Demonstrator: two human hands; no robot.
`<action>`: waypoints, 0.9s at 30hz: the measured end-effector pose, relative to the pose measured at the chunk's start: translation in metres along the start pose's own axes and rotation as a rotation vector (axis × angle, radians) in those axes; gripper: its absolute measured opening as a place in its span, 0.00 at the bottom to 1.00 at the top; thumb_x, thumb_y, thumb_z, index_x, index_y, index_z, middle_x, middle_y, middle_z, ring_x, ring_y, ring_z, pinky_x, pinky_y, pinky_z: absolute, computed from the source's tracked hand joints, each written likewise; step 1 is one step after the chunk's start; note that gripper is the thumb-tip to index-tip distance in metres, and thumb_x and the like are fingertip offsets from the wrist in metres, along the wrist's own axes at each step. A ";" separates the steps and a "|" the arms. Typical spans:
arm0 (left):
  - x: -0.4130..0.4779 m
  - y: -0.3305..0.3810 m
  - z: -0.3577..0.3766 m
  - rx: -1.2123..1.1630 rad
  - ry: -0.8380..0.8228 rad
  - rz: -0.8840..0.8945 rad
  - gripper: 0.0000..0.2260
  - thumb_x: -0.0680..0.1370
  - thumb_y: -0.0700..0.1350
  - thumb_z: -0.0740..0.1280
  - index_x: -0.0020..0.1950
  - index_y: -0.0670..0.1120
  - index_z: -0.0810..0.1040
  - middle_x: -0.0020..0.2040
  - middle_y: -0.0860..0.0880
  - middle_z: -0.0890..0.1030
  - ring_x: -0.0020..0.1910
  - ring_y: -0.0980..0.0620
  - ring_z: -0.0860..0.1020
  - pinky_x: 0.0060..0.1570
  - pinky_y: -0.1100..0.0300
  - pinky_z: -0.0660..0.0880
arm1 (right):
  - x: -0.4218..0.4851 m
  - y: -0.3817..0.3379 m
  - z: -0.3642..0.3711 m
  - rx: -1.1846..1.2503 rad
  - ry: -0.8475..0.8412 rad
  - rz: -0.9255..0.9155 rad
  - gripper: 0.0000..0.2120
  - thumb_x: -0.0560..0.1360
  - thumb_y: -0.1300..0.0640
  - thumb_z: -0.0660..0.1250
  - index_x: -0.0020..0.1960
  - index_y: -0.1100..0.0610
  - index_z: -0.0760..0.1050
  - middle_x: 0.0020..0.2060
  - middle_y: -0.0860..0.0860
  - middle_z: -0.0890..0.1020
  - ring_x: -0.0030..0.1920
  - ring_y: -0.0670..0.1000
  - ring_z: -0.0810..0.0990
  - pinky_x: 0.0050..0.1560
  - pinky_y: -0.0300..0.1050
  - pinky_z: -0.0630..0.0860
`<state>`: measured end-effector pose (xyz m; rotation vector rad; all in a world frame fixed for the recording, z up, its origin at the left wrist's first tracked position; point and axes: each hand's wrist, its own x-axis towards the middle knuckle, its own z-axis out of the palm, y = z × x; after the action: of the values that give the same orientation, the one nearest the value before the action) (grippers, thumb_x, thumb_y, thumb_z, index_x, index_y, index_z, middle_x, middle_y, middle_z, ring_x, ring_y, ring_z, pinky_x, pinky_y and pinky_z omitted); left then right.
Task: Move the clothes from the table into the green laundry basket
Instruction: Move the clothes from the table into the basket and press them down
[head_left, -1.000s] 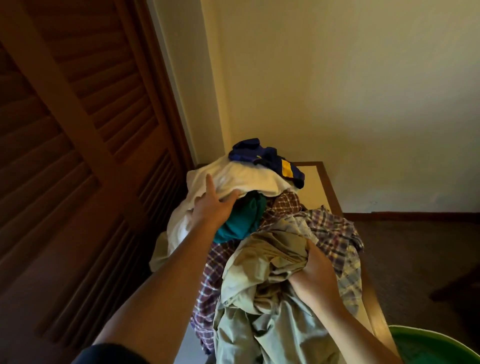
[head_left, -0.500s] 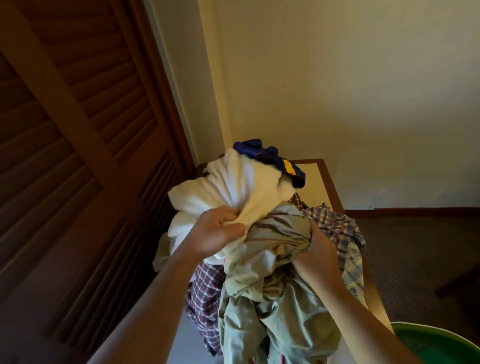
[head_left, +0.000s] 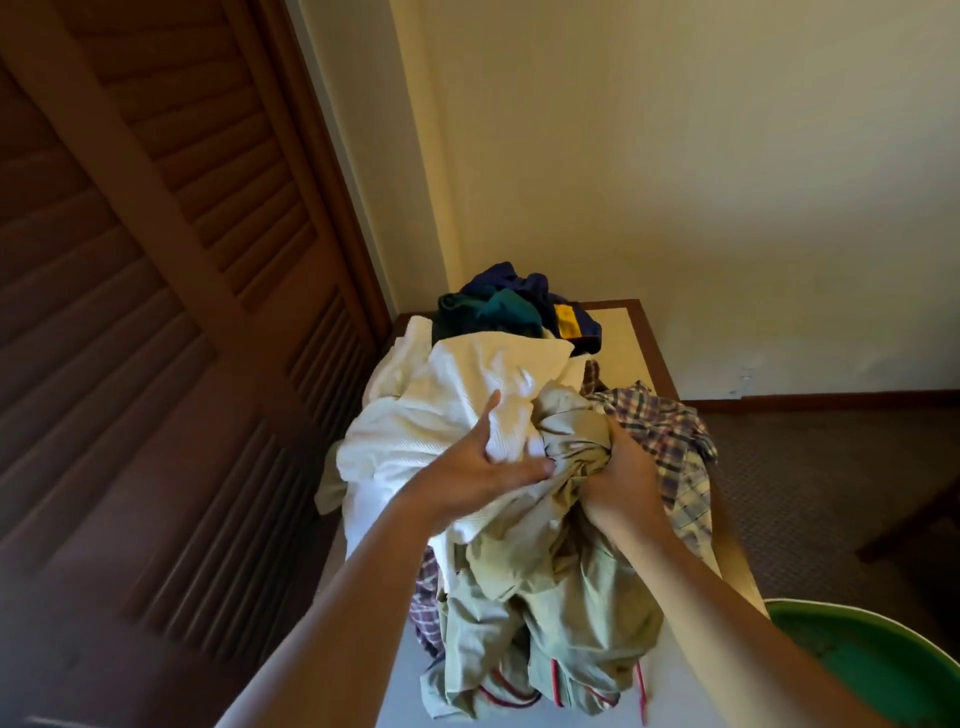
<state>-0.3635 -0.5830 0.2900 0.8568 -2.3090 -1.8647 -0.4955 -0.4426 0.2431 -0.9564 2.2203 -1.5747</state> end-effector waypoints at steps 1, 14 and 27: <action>-0.002 -0.001 0.006 0.000 0.040 0.001 0.40 0.70 0.58 0.82 0.78 0.56 0.70 0.65 0.56 0.83 0.62 0.59 0.82 0.68 0.54 0.76 | -0.003 -0.001 -0.002 0.027 -0.005 0.006 0.18 0.70 0.42 0.72 0.58 0.45 0.80 0.51 0.42 0.85 0.53 0.47 0.83 0.56 0.48 0.80; -0.083 -0.014 0.070 -0.190 0.314 0.078 0.14 0.70 0.47 0.80 0.54 0.46 0.86 0.51 0.40 0.87 0.55 0.37 0.85 0.59 0.33 0.79 | -0.063 0.015 -0.032 0.242 -0.083 -0.032 0.25 0.68 0.49 0.78 0.65 0.48 0.80 0.57 0.44 0.86 0.59 0.46 0.84 0.63 0.55 0.80; -0.150 -0.060 0.184 -0.746 0.165 -0.078 0.23 0.70 0.45 0.82 0.62 0.38 0.84 0.61 0.32 0.83 0.63 0.32 0.82 0.69 0.33 0.74 | -0.198 0.042 -0.115 0.155 0.054 0.041 0.16 0.71 0.60 0.76 0.56 0.45 0.83 0.51 0.43 0.87 0.53 0.45 0.86 0.58 0.55 0.82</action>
<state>-0.2824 -0.3603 0.2297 0.9254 -1.3139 -2.3113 -0.4252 -0.2223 0.2167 -0.8291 2.1019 -1.7439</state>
